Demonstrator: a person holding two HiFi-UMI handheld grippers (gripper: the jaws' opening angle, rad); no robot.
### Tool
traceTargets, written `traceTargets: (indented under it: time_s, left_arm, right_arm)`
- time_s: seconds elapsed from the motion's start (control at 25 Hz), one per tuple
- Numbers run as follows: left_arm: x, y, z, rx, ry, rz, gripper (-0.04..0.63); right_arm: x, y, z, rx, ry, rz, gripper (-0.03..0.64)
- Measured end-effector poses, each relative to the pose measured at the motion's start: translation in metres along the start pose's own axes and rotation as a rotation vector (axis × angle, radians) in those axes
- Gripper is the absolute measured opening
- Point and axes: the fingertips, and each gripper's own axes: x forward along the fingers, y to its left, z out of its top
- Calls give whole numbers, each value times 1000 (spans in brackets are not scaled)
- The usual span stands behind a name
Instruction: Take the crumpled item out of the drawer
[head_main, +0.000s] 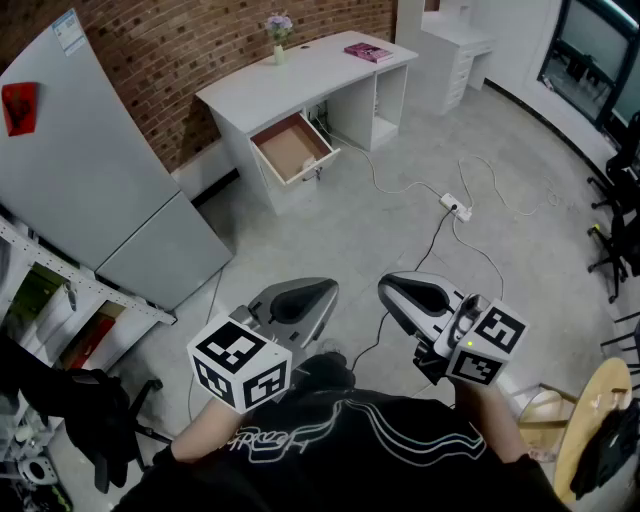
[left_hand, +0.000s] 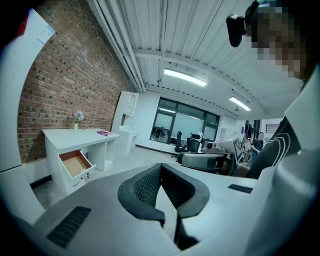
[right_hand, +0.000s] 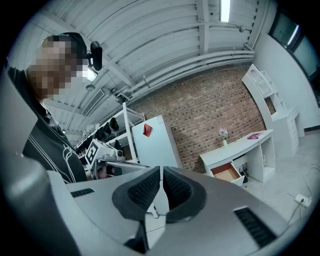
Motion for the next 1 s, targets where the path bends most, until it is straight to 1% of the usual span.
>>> traceTargets:
  time_s: [0.32, 0.56, 0.68, 0.8, 1.0]
  left_arm:
    - [22, 10, -6, 5, -5, -15, 21]
    - [52, 53, -17, -27, 13, -11, 21]
    - [73, 85, -19, -45, 25, -8, 21]
    - [102, 122, -14, -66, 38, -7, 23]
    - [172, 205, 6, -106, 76, 3, 23]
  right_arm:
    - [4, -20, -9, 21, -7, 3, 52]
    - [29, -64, -23, 42, 21, -1, 52]
    - [48, -95, -30, 55, 43, -4, 54]
    - [71, -137, -28, 71, 59, -11, 54]
    - [120, -233, -11, 120, 72, -25, 54]
